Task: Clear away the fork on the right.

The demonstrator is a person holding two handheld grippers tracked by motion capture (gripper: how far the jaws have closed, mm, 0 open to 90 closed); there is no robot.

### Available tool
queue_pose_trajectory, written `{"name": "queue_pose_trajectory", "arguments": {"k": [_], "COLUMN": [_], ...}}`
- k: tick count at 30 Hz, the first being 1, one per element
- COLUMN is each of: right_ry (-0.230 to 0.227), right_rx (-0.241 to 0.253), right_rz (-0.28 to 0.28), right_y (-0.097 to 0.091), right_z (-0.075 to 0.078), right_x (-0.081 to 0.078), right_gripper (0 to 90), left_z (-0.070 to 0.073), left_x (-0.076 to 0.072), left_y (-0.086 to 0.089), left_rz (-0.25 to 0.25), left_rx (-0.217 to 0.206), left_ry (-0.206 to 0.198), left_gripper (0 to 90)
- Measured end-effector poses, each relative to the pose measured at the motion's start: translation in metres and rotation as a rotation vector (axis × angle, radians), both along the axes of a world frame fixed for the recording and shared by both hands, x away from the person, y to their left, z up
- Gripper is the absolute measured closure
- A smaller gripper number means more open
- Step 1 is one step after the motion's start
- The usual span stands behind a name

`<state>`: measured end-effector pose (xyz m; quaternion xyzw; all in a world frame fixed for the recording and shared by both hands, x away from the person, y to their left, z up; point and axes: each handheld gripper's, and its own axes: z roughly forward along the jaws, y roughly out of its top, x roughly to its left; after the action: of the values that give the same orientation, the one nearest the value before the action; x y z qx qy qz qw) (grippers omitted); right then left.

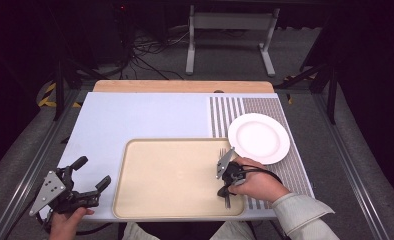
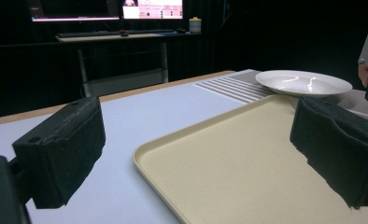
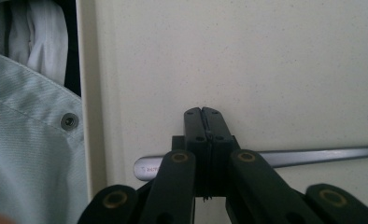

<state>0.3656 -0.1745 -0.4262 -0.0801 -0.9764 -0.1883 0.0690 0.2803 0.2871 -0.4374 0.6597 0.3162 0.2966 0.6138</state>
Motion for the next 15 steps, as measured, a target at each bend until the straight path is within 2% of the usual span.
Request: {"name": "queue_pose_trajectory", "arguments": {"k": [5, 7, 9, 12, 15], "right_ry": [0.003, -0.008, -0.033, -0.048, -0.105], "right_rx": [0.006, 0.026, 0.04, 0.053, 0.108], "right_rz": [0.013, 0.013, 0.001, -0.004, -0.025], "right_y": [0.0, -0.001, -0.004, -0.006, -0.012], "right_z": [0.0, 0.002, 0.006, 0.011, 0.023], "right_x": [-0.001, -0.001, -0.002, -0.003, -0.006], "right_gripper": [90.0, 90.0, 90.0, 89.7, 86.0], "left_z": [-0.001, -0.001, -0.001, 0.0, 0.0], "left_x": [0.001, 0.001, 0.001, 0.0, 0.0], "left_y": [0.0, 0.0, 0.001, 0.001, 0.0], "left_rz": [-0.002, 0.0, 0.002, 0.001, 0.0], "left_rx": [0.006, 0.009, 0.007, 0.006, 0.009], "left_ry": [0.004, 0.003, 0.003, 0.004, -0.001], "left_gripper": [4.1, 4.1, 4.1, 4.1, 4.1]}}
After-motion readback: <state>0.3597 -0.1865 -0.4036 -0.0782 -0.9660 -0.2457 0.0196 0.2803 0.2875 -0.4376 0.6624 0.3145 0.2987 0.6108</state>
